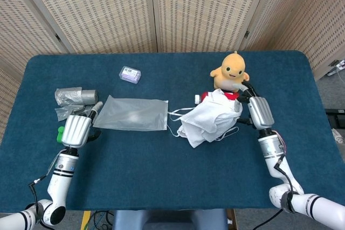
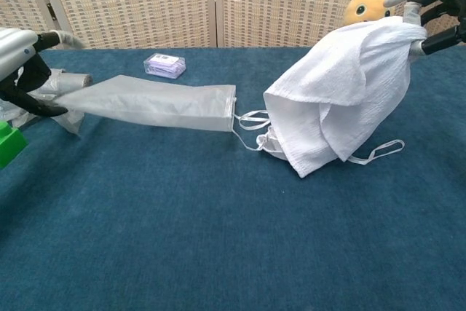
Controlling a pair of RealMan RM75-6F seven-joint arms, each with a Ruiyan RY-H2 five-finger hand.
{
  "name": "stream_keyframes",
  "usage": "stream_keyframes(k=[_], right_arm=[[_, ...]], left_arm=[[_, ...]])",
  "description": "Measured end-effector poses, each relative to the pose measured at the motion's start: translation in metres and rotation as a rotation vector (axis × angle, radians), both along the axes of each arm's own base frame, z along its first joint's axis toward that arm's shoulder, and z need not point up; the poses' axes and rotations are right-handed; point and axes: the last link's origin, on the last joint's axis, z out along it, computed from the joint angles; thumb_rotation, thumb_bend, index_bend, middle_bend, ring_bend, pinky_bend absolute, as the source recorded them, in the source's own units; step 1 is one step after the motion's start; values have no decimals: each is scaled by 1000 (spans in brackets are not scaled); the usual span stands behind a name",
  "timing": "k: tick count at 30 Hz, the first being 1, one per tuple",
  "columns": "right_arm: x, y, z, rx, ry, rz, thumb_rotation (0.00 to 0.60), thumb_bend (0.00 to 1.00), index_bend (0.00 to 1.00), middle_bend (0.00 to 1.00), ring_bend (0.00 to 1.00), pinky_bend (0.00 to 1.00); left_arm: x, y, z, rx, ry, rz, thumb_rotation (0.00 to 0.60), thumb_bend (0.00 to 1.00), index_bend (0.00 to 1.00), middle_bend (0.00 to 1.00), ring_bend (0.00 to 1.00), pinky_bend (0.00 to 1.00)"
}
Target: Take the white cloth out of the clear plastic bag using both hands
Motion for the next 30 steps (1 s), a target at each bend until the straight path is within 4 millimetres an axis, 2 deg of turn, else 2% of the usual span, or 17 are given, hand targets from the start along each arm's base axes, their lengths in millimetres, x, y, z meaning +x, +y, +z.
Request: stream_keyframes(k=[3,15,17,21,25,30], right_arm=[[3,1,3,5,14,9,600,0,0,174,66,293],[11,7,20,16,65,30,600,0,1,166,55,279],[12,9,23,19,88,28,600,0,35,168,55,279],[15,16,34,32,156,28,600,0,155,182,55,279],[16,24,44,43,240,28,600,0,164,182,55,279],[15,38,57,57,335,19,600,0,165,182,55,279]], left_arm=[[3,-1,4,1,2,-8,600,1,0,797,679,927],[13,-6,18,31,-9,-29,600,0,8,788,673,927],[15,-6,22,42,-24,-28,600,0,32,786,673,927],[19,-8,31,60,-59,-23,600,0,155,773,670,927],[25,-12,43,74,-98,-11,600,0,233,730,649,927],[30,-18,66,81,-126,18,600,0,248,651,619,879]])
